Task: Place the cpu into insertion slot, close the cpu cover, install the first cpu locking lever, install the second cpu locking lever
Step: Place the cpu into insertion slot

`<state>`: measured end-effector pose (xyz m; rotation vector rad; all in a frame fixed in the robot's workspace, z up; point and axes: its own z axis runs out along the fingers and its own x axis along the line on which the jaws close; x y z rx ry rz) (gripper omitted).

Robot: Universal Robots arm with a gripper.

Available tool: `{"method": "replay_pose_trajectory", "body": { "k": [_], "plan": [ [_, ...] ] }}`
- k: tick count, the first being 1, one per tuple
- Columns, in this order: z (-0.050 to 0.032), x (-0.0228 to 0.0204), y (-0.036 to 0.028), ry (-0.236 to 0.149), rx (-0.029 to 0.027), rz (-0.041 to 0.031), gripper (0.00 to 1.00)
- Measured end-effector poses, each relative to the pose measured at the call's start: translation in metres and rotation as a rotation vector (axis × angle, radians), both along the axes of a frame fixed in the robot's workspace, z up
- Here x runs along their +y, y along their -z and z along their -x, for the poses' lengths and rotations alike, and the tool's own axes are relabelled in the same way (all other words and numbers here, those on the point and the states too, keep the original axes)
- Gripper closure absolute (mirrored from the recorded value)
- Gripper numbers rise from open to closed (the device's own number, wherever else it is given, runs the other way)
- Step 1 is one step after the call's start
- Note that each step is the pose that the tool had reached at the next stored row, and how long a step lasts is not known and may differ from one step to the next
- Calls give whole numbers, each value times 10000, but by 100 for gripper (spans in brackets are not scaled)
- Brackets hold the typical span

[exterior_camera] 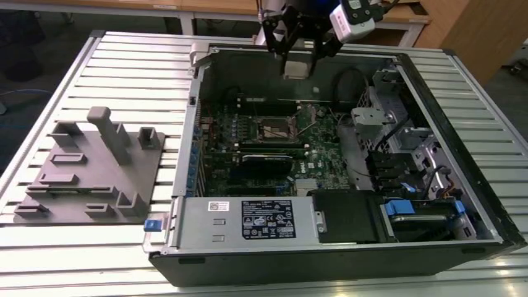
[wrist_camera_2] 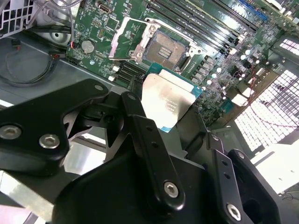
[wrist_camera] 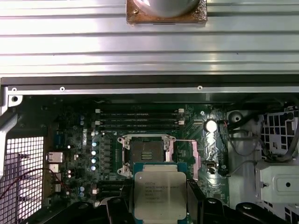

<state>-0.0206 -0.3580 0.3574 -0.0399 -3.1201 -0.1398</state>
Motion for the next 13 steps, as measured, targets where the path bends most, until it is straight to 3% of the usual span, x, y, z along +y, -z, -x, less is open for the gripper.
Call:
{"method": "replay_pose_trajectory", "body": {
  "k": [13],
  "plan": [
    [0, 0, 38, 0, 0, 40, 46]
  ]
}}
